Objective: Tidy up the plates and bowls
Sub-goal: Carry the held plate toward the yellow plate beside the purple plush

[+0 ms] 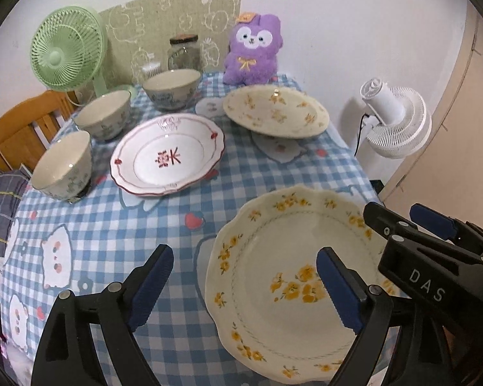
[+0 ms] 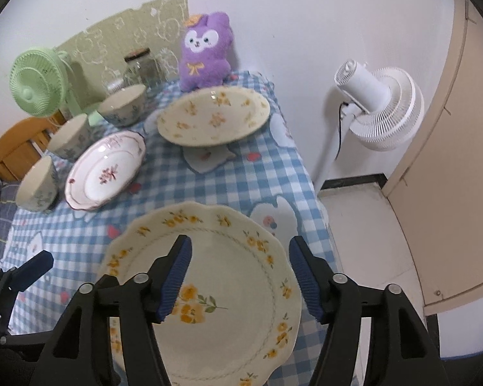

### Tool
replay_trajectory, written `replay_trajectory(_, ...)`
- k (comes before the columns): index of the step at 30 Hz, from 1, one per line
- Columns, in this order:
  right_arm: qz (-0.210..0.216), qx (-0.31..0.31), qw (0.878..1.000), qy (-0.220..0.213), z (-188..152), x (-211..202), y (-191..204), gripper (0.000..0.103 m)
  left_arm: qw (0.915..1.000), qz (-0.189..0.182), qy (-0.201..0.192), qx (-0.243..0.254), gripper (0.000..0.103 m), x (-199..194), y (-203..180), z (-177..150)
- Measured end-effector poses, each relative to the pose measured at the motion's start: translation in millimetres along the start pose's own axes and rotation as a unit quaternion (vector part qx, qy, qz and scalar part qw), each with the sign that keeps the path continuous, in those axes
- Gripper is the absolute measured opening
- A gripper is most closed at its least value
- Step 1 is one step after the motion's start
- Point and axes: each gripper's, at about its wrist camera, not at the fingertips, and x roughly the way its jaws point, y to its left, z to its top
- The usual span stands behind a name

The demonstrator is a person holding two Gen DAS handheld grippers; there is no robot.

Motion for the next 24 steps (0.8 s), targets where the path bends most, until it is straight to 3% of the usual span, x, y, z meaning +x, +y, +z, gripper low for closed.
replay_trajectory(7,0.016,-0.015,0.999,-0.033,18,-36,9,0.073,0.9995,0.012,-0.026,-0.013,0.092,-32,-5,14)
replay_trajectory(12,0.016,-0.017,0.998,-0.057,28,-61,19,0.082,0.999,0.01,-0.044,-0.004,0.092,-54,-4,26)
replay_trajectory(17,0.006,-0.001,0.997,-0.077,36,-81,27,0.09,0.9981,-0.001,-0.06,0.009,0.092,-71,3,38)
replay_trajectory(24,-0.002,0.035,0.995,-0.088,48,-100,36,0.092,0.9972,-0.021,-0.067,0.025,0.092,-86,14,56)
